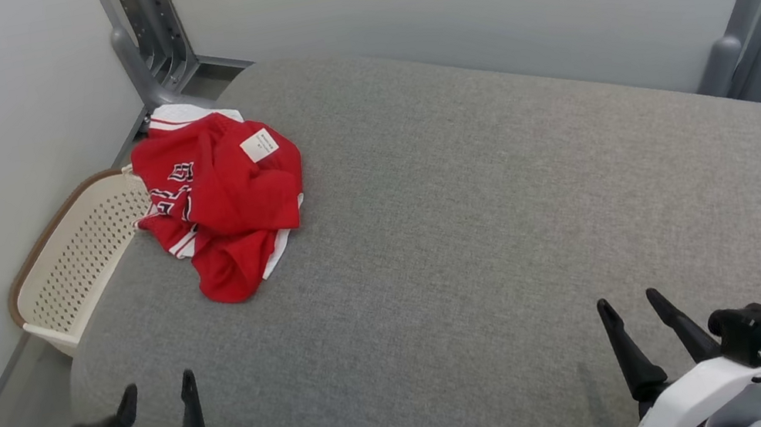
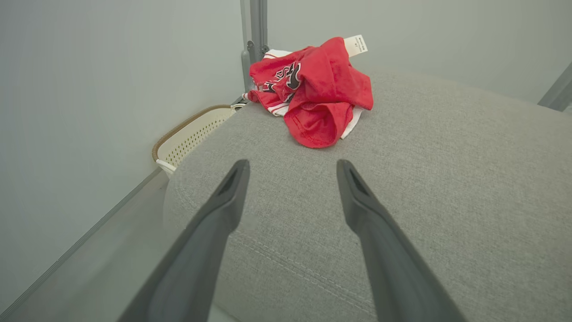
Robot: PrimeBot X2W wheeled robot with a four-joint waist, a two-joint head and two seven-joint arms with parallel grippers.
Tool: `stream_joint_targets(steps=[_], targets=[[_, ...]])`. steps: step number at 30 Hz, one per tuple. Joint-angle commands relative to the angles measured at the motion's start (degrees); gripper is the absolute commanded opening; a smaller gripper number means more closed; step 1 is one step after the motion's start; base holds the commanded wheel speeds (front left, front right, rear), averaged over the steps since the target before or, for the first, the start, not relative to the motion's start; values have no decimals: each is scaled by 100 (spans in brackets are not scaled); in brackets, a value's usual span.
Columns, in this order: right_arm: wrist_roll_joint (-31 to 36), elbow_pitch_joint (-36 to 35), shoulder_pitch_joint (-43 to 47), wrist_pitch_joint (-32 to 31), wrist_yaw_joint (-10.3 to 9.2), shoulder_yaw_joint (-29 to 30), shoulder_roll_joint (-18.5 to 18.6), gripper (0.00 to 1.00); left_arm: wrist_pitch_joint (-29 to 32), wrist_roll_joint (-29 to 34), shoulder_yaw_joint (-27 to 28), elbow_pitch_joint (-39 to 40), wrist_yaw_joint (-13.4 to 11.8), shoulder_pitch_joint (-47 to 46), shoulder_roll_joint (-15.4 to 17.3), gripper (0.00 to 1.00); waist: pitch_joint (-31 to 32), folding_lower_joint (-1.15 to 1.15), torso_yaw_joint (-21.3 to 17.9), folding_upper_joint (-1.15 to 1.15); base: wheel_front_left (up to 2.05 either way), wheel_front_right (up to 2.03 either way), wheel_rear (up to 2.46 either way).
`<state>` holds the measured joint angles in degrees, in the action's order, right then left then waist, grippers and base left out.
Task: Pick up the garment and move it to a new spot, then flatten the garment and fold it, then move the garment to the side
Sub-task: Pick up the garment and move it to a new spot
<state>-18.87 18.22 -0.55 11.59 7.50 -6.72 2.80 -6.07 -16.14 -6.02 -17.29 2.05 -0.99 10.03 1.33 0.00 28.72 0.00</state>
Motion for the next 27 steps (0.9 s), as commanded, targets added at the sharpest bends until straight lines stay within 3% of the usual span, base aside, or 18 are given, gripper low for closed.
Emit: stream_joint_targets(steps=[1, 7, 15, 27], targets=[[101, -84, -46, -44, -2, 38, 18, 100, 148, -101, 0, -101, 58, -301, 26, 100, -202, 0, 7, 0, 0, 0, 0], [478, -520, -287, -429, -2, 54, 20, 100, 1044, -358, -67, -990, 257, -1717, 97, 100, -778, 0, -197, 0, 0, 0, 0], [782, -1140, -729, -945, -2, -309, 190, 100, 2034, -726, -220, -1950, 507, -3489, 672, 100, -1673, 0, -861, 0, 0, 0, 0], [902, -1629, -784, -1251, -2, -464, 465, 100, 2765, -1477, -917, -2269, 542, -4346, 1293, 100, -2368, 0, -1340, 0, 0, 0, 0]])
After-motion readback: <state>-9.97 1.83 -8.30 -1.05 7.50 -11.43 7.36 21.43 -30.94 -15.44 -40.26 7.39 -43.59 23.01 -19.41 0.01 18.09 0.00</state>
